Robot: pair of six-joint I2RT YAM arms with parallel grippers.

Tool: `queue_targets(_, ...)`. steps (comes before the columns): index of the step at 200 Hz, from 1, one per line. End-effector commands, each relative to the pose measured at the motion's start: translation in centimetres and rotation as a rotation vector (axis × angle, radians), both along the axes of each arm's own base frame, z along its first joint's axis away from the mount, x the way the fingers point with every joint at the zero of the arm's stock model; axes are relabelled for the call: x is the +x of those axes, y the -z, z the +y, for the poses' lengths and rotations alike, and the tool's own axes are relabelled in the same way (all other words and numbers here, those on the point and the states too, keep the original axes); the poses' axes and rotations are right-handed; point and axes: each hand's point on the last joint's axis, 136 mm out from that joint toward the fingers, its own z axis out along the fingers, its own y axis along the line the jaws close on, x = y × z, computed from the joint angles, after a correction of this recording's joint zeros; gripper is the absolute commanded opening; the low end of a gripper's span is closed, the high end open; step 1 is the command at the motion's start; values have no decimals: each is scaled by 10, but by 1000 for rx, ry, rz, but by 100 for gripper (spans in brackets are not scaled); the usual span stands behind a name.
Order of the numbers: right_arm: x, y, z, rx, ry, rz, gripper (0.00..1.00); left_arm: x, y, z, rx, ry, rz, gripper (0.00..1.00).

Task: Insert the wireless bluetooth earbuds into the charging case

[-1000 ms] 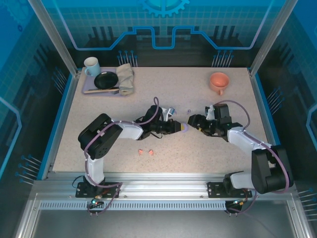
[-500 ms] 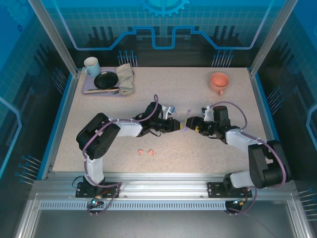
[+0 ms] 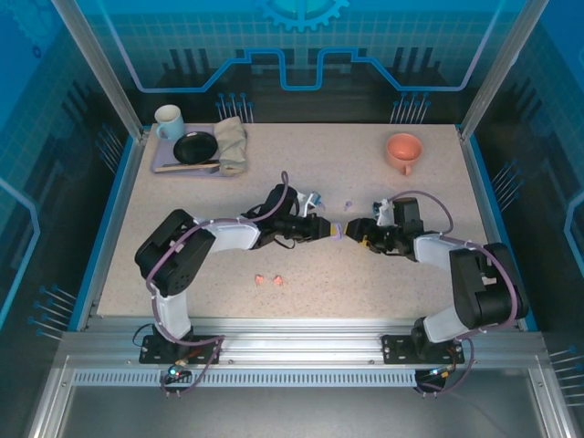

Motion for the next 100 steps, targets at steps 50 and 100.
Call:
queue_targets(50, 3, -15, -19, 100, 85, 13, 58, 1, -55, 4, -74, 37, -136, 15)
queue_targets(100, -2, -81, 1, 219, -73, -175, 45, 3, -50, 3, -105, 61, -122, 15)
